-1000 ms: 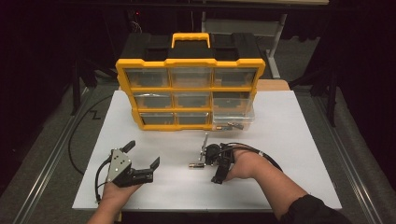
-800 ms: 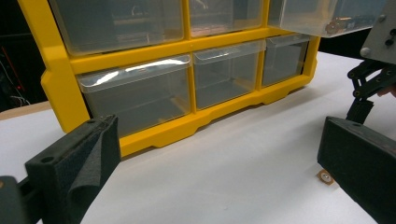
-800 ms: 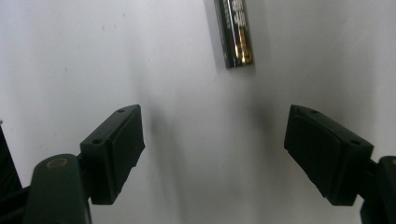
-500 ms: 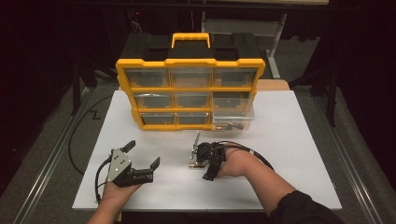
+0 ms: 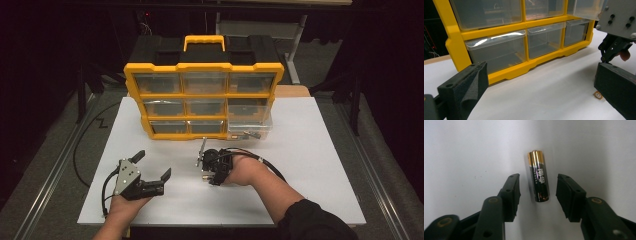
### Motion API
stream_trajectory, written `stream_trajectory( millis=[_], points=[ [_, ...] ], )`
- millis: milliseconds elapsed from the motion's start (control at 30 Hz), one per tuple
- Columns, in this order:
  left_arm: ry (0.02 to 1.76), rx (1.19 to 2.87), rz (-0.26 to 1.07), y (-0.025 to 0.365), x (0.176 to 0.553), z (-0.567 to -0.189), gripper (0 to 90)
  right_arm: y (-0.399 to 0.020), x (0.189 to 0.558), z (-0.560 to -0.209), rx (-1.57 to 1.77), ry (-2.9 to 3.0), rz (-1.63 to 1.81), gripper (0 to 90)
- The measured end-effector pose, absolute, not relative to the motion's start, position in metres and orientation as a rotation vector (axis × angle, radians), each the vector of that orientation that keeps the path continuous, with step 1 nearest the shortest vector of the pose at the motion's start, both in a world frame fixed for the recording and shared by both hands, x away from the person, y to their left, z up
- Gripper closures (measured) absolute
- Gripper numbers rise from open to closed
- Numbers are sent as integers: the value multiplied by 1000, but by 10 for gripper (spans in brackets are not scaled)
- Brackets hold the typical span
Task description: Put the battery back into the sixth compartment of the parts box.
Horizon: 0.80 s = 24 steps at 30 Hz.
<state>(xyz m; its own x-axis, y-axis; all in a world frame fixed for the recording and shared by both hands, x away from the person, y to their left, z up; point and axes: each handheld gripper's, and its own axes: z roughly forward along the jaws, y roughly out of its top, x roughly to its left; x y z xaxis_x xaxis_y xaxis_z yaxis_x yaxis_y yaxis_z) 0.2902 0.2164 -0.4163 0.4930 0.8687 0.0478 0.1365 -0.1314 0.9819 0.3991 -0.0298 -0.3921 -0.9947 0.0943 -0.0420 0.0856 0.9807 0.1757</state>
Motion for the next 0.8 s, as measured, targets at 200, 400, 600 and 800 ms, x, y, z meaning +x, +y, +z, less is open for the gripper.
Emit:
stream_trajectory(
  millis=[200,400,600,800],
  points=[
    [886,1600,799,216,291,-417,4,-27,401,-394,133,3083,262,648],
    [885,1602,798,215,291,-417,4,-25,402,-396,120,3088,251,714],
    [884,1600,799,216,291,-417,4,-23,403,-399,111,3096,248,742],
    [882,1599,799,216,291,-416,5,-24,403,-398,91,3102,246,782]
  ],
)
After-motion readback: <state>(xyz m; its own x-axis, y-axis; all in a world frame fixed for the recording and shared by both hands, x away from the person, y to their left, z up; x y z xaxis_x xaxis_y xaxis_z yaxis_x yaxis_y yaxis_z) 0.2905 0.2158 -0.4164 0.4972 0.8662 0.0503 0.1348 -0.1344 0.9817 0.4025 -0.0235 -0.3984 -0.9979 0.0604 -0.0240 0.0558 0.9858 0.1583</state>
